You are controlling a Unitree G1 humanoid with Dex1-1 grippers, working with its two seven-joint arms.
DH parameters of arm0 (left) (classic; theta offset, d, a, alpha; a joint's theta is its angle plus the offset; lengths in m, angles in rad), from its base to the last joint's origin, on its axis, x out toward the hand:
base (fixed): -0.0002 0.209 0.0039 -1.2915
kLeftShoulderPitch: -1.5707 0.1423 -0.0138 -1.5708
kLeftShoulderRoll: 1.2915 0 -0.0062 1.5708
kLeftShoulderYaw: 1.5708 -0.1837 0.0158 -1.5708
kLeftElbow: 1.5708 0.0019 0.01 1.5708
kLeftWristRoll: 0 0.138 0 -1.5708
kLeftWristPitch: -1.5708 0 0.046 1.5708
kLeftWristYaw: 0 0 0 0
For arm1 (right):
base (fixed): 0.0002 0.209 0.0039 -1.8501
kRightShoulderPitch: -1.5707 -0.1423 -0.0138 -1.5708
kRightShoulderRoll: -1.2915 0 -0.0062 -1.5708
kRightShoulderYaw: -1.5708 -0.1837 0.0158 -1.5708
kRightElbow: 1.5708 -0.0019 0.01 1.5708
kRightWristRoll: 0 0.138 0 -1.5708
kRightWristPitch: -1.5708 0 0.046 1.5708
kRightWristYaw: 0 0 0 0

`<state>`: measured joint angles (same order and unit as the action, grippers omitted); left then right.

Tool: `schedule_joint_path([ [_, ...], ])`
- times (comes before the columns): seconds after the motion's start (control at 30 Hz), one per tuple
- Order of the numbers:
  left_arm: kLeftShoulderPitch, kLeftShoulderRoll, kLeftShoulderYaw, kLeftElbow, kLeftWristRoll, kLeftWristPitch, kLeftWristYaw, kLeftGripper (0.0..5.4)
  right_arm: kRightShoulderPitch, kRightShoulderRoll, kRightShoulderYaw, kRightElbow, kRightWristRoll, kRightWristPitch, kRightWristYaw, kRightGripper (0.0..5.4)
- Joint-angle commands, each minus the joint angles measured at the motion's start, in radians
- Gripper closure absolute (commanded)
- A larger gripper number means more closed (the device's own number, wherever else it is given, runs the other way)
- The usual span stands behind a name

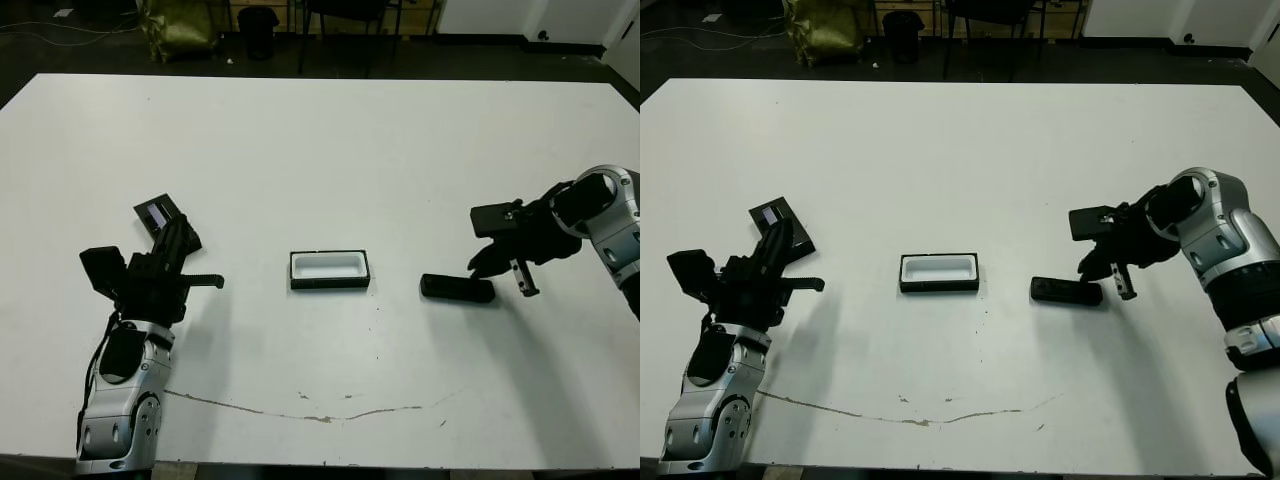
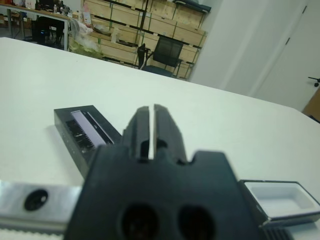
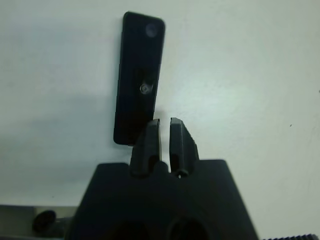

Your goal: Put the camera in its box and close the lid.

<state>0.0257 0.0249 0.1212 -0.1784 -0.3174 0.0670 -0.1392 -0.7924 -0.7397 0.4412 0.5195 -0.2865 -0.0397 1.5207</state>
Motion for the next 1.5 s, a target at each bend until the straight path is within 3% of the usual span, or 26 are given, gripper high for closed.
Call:
schedule_joint_path([
  [0.03, 0.009, 0.003, 0.001, 0.011, 0.007, 0.002, -0.001, 5.38, 0.030, -0.019, 0.007, -0.025, 0.012, 0.002, 0.029, 5.40],
  [0.2, 0.008, 0.001, 0.002, 0.007, 0.006, 0.013, 0.005, 5.38, 0.057, -0.031, 0.007, -0.083, 0.021, 0.033, 0.054, 5.40],
  [0.7, 0.011, 0.002, 0.004, 0.016, 0.009, -0.005, -0.003, 5.38, 0.164, -0.100, 0.021, -0.342, -0.008, 0.238, 0.071, 5.40],
  [0.83, 0.012, 0.000, 0.005, 0.010, 0.003, 0.009, 0.002, 5.38, 0.195, -0.124, 0.017, -0.418, -0.002, 0.232, 0.064, 5.40],
  [0.9, 0.015, -0.001, 0.004, 0.004, 0.005, 0.015, 0.008, 5.38, 0.205, -0.130, 0.014, -0.447, 0.007, 0.264, 0.071, 5.40],
  [1.23, 0.014, -0.001, 0.005, 0.017, 0.001, -0.005, -0.007, 5.38, 0.199, -0.130, 0.041, -0.478, 0.072, 0.303, 0.094, 5.40],
  [1.5, 0.014, -0.001, 0.004, 0.016, 0.000, 0.000, -0.005, 5.38, 0.191, -0.130, 0.065, -0.513, 0.052, 0.327, 0.092, 5.40],
])
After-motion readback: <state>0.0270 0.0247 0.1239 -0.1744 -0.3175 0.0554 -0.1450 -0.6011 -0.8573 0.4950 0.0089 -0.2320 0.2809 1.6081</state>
